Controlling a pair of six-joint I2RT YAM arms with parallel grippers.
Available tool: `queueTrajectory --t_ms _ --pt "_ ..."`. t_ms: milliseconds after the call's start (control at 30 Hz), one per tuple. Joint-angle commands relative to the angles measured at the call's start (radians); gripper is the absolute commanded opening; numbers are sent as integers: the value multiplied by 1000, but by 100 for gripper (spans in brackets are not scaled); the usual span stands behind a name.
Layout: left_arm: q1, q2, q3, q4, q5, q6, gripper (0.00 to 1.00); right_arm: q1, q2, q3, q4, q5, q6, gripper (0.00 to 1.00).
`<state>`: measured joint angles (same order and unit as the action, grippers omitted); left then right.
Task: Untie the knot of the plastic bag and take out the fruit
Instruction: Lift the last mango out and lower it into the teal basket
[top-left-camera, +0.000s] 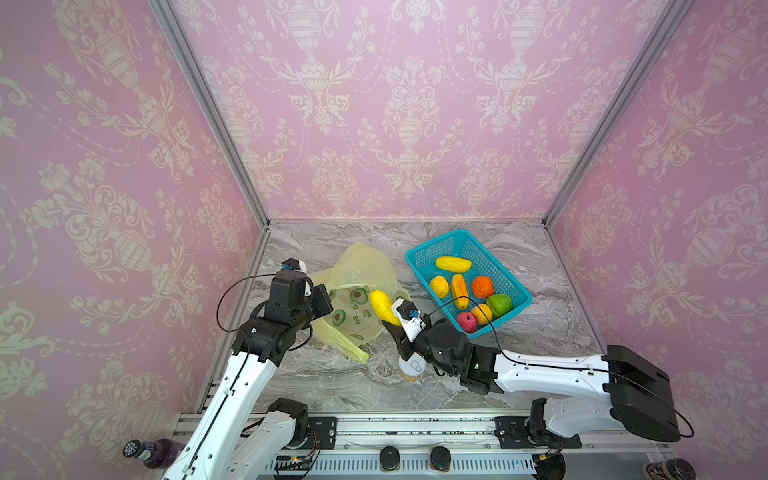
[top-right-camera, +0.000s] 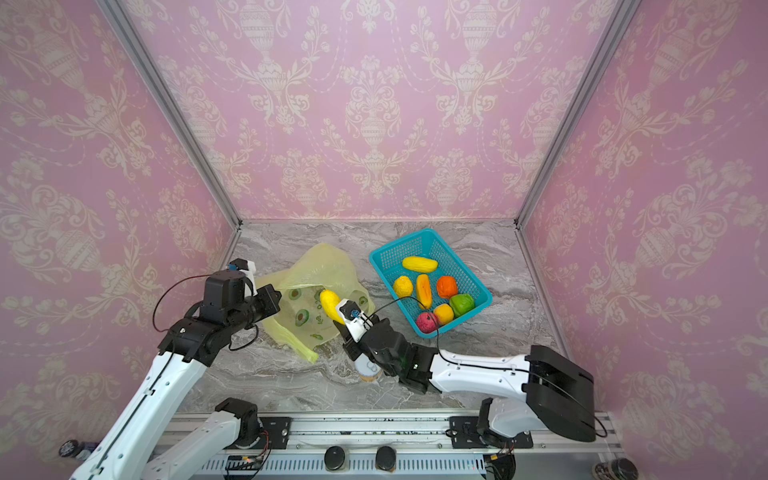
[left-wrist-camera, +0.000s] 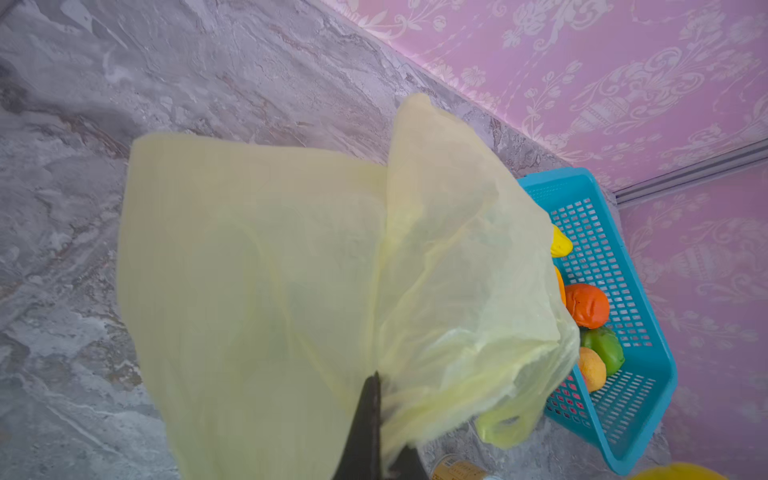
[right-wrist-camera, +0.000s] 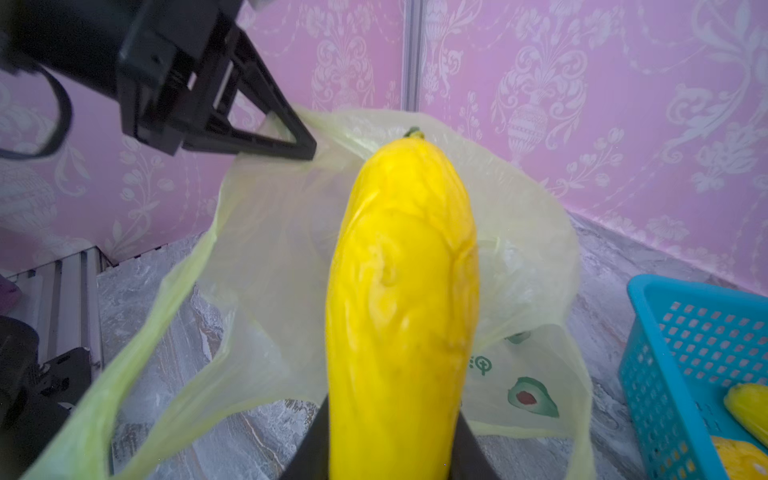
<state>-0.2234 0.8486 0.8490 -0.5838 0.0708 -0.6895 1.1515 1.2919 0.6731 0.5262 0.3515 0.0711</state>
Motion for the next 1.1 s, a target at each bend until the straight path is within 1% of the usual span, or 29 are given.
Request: queueTrajectory --t_ms 0,67,100,200,233,267,333,400,500,633,733,800,867,900,967,1067 --pt "11 38 -95 245 -36 -199 0 -31 -112 -51 -52 59 24 16" --pt "10 92 -110 343 -27 -217 0 -107 -160 -34 -170 86 91 15" --pt "10 129 -138 387 -19 -213 0 -175 -175 -21 -243 82 142 14" --pt "10 221 -124 444 -27 -173 0 -367 -189 0 -398 51 270 14" --pt "9 256 -81 447 -36 -155 0 -427 -180 6 -434 41 305 16" --pt "9 286 -66 452 -31 -142 0 -486 -161 17 -459 6 330 17" --pt "10 356 -29 459 -8 -111 0 -603 -81 79 -531 -107 366 16" --pt "9 416 -1 474 19 -89 0 -668 23 156 -603 -157 371 14" --pt "9 482 34 484 22 -59 0 -712 186 269 -669 -168 358 10" --pt "10 516 73 469 -17 -25 0 -750 362 388 -722 -148 374 10" --pt "9 546 107 447 -36 -5 0 -768 461 473 -787 -79 372 8" --pt "9 563 114 456 -36 -1 0 -779 506 530 -822 -21 369 7" --pt "9 577 121 468 -29 -6 0 -787 527 544 -839 11 369 8" --pt "9 583 126 473 -25 -7 0 -791 529 538 -832 16 369 10" --pt "9 594 138 477 -22 -7 0 -798 526 523 -816 2 369 21" --pt "8 617 159 472 -13 -9 0 -805 519 510 -804 -13 368 26"
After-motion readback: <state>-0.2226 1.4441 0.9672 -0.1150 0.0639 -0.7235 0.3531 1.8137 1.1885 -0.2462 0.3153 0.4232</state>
